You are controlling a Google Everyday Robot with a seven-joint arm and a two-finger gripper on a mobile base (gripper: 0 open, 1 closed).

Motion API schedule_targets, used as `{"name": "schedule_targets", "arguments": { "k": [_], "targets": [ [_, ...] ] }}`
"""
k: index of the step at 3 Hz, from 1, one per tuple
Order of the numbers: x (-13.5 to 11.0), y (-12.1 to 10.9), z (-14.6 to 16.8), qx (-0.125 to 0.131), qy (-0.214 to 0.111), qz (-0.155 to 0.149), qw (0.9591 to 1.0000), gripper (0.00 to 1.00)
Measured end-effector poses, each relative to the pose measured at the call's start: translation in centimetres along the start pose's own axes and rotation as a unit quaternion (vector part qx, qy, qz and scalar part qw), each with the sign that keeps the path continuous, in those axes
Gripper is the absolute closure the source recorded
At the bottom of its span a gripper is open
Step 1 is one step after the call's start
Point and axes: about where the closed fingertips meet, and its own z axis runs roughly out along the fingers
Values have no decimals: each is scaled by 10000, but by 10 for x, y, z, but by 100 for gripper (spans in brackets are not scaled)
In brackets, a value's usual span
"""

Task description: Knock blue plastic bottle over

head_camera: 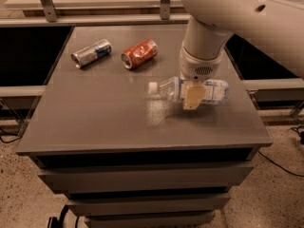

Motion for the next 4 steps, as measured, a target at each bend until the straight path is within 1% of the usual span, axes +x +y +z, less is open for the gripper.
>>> {"name": "schedule_targets", "arguments": {
  "k": [1,2,3,4],
  "targets": [
    [0,0,3,-78,-2,9,10000,12],
    [4,-1,4,-150,-83,65,9998,0],
    [13,1,5,-238,-360,159,9989,0],
    [13,1,5,-237,-360,159,9989,0]
  ]
}}
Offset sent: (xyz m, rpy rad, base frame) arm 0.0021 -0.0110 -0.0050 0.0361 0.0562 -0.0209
